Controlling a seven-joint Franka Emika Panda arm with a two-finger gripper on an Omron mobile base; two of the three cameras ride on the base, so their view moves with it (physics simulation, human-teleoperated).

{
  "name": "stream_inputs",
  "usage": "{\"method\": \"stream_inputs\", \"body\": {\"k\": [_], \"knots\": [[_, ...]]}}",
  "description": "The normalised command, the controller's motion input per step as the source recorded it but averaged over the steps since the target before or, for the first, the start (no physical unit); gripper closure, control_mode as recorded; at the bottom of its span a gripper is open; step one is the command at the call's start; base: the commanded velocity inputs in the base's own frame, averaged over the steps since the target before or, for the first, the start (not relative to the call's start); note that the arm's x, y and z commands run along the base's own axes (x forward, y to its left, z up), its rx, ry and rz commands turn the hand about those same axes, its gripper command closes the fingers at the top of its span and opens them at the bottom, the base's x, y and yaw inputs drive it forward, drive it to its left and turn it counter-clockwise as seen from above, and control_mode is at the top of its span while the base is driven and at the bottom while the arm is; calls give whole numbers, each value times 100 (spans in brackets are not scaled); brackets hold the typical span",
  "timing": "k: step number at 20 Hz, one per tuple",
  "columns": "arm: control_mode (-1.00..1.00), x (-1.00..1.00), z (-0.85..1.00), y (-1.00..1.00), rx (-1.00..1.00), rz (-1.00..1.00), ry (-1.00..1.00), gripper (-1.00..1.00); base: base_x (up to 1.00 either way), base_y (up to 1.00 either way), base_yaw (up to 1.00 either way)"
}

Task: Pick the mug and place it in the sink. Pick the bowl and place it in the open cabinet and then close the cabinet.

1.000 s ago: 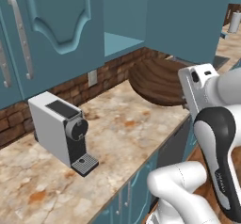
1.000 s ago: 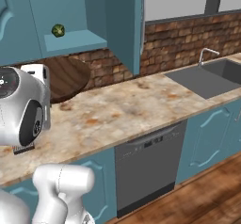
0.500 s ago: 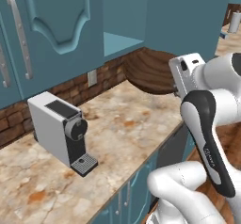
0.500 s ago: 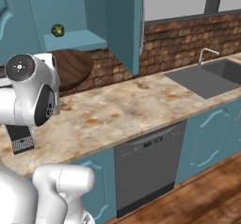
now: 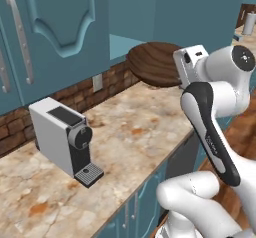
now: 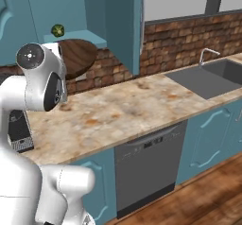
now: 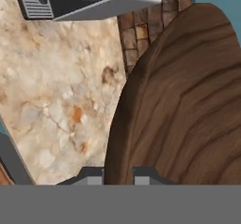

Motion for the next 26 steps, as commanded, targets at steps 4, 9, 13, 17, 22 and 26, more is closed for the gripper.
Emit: {"method": "stream_inputs", "body": {"k": [4,9,13,17,22,26], "knots": [[-100,55,16,0,0,0,-1,100,0,0,0],[-100,64,12,0,0,0,0,100,0,0,0],[-100,71,7,7,0,0,0,100,0,0,0],[-100,75,1,25,1,0,0,100,0,0,0],[-100,75,0,8,3,0,-3,100,0,0,0],[-100,76,1,16,4,0,-2,100,0,0,0]]}}
